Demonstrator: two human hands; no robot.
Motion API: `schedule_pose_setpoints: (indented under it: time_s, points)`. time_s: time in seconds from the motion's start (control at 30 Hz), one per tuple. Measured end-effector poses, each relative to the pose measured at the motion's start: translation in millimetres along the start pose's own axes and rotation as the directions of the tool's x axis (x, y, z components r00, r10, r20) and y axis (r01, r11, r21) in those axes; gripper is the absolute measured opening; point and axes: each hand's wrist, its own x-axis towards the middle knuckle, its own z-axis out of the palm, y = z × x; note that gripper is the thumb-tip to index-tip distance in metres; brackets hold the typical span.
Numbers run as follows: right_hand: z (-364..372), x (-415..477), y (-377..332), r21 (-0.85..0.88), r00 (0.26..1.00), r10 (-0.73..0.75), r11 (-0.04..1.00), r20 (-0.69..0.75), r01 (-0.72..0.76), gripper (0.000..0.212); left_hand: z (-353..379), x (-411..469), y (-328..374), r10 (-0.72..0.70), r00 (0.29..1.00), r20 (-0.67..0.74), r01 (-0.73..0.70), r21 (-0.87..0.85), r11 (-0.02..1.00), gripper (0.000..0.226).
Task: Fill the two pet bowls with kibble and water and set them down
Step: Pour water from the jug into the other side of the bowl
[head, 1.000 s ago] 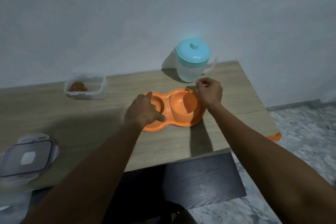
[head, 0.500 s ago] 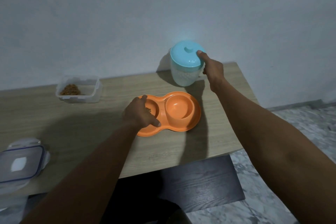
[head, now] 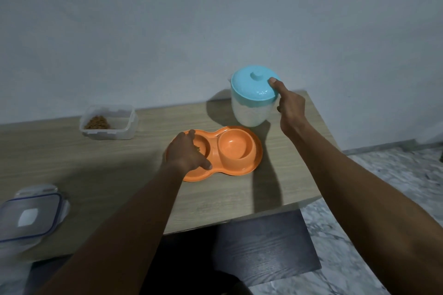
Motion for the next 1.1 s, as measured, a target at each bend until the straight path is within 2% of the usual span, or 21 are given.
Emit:
schedule_pose_setpoints:
  time_s: [0.13, 0.27, 0.4, 0.6, 0.73, 0.8, 0.93, 1.03, 1.1]
  points:
    - [-8, -30, -3, -0.005, 1.000, -0.006, 1.000, -0.002, 0.006, 0.056, -5, -5, -3, 0.001, 1.000, 0.010, -0.001, 0.007, 1.000, 0.129]
    - [-12, -61, 2, -0.005, 1.000, 0.010, 1.000, 0.005, -0.010, 0.044, -13, -12, -17, 0.008, 1.000, 0.015, -0.008, 0.060, 0.998, 0.125]
    - [-14, -86, 6, -0.002, 0.999, 0.014, 1.000, 0.031, -0.014, 0.050, -21, -20, -35, -0.015, 1.000, 0.003, 0.014, 0.049, 0.999, 0.130]
    - [-18, -111, 12, -0.012, 0.999, -0.007, 1.000, 0.051, 0.007, 0.037, -30, -30, -62, -0.069, 0.998, 0.002, 0.069, 0.067, 0.995, 0.133]
    - [-20, -115, 15, -0.089, 0.997, -0.038, 0.995, 0.063, 0.044, 0.046, -34, -30, -73, -0.090, 0.996, -0.006, 0.091, 0.079, 0.993, 0.135]
    - [-21, -114, 17, -0.145, 0.996, -0.024, 0.989, 0.088, 0.037, 0.043, -34, -30, -76, -0.089, 0.996, -0.012, 0.090, 0.085, 0.992, 0.134]
    - [-19, -113, 22, -0.265, 0.993, -0.015, 0.963, 0.114, 0.045, 0.079, -32, -31, -79, -0.076, 0.997, -0.020, 0.078, 0.070, 0.995, 0.131]
    - [-16, -113, 23, -0.330, 0.993, -0.008, 0.943, 0.119, 0.047, 0.069, -31, -29, -81, -0.081, 0.997, -0.017, 0.081, 0.049, 0.995, 0.129]
    - [-16, -112, 24, -0.366, 0.993, -0.010, 0.929, 0.120, 0.053, 0.073, -30, -28, -83, -0.078, 0.997, -0.024, 0.079, 0.033, 0.996, 0.129]
